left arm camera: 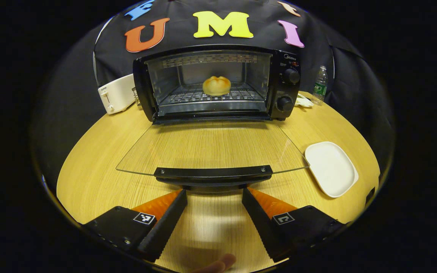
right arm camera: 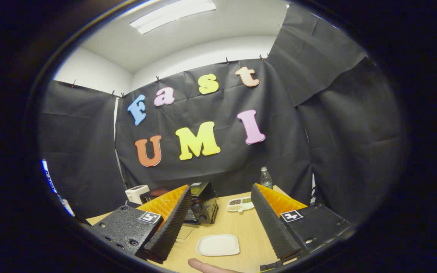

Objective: Open the electric oven with the left hand, put the food in, and close the electric oven.

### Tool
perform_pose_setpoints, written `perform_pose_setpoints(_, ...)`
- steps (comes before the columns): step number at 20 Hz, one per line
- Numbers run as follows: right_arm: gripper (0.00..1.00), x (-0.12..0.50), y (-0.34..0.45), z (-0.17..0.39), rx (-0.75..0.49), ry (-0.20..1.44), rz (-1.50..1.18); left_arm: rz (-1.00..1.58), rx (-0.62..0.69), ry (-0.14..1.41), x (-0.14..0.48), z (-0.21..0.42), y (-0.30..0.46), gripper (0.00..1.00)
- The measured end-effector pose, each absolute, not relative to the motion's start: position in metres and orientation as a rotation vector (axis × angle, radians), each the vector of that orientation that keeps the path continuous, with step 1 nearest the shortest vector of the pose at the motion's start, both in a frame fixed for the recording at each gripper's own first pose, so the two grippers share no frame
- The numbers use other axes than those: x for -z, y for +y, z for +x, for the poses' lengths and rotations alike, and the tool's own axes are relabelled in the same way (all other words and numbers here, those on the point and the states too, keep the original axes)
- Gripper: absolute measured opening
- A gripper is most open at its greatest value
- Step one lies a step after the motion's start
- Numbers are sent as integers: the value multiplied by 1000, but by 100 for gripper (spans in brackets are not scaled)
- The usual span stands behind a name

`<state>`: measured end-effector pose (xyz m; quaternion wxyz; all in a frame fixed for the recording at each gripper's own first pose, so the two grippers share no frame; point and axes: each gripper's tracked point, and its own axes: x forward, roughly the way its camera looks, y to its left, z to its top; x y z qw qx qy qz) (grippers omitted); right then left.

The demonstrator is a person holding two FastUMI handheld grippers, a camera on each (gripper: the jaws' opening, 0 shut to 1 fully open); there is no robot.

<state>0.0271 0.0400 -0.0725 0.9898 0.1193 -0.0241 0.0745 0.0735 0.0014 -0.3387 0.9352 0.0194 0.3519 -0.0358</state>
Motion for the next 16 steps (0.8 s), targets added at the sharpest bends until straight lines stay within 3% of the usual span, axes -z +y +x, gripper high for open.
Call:
perform_pose_setpoints(5, 95, 77, 36, 31, -136, -36, 259, 72, 60, 684, 323, 74, 4, 100)
perform_pose_setpoints(16, 96, 95, 25, 45, -107, 7, 277, 89, 33, 625, 290, 89, 7, 97)
